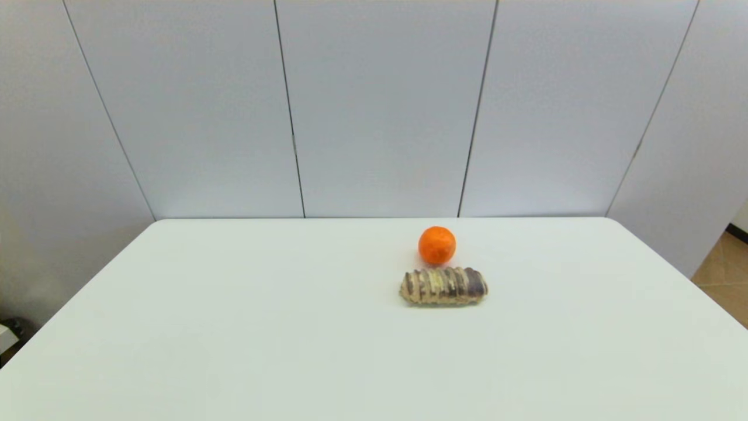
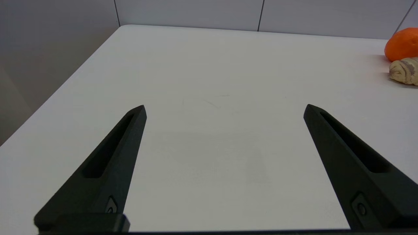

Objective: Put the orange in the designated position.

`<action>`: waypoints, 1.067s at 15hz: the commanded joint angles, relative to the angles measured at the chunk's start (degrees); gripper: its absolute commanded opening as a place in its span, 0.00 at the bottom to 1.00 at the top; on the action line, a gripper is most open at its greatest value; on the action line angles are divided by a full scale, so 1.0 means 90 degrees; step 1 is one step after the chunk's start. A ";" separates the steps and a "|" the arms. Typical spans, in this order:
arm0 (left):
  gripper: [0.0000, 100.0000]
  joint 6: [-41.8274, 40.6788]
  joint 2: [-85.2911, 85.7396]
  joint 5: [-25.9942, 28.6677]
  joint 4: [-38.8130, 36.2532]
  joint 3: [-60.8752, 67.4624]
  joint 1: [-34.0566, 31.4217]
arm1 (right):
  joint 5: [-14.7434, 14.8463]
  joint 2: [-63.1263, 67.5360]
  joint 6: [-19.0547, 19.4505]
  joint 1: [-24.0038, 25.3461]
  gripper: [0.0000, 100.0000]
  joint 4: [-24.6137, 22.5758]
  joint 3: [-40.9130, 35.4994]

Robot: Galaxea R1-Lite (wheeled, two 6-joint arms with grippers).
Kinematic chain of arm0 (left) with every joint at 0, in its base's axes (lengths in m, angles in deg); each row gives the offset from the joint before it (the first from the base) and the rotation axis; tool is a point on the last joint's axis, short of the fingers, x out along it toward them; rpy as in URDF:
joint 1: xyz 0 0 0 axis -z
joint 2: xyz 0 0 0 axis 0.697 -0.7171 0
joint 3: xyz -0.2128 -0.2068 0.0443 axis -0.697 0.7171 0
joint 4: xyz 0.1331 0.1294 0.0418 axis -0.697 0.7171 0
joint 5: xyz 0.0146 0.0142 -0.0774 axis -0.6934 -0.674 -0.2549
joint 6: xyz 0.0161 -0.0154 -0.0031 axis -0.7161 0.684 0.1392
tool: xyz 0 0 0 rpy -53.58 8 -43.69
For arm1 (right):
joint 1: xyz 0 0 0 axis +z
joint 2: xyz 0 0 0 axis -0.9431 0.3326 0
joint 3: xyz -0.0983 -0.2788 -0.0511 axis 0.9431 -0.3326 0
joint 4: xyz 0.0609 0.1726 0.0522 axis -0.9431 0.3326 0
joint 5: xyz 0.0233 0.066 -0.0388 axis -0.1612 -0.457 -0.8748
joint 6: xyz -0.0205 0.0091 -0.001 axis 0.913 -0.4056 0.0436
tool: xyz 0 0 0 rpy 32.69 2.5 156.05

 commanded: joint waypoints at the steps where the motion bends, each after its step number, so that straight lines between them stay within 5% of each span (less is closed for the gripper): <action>1: 1.00 0.0008 0.0003 0.0000 -0.0002 0.0000 0.0002 | 0.0037 0.0008 -0.0022 0.0000 1.00 0.0002 0.0000; 16: 1.00 0.0008 0.0003 0.0000 -0.0002 0.0000 0.0002 | 0.0037 0.0008 -0.0129 0.0000 1.00 -0.0018 0.0000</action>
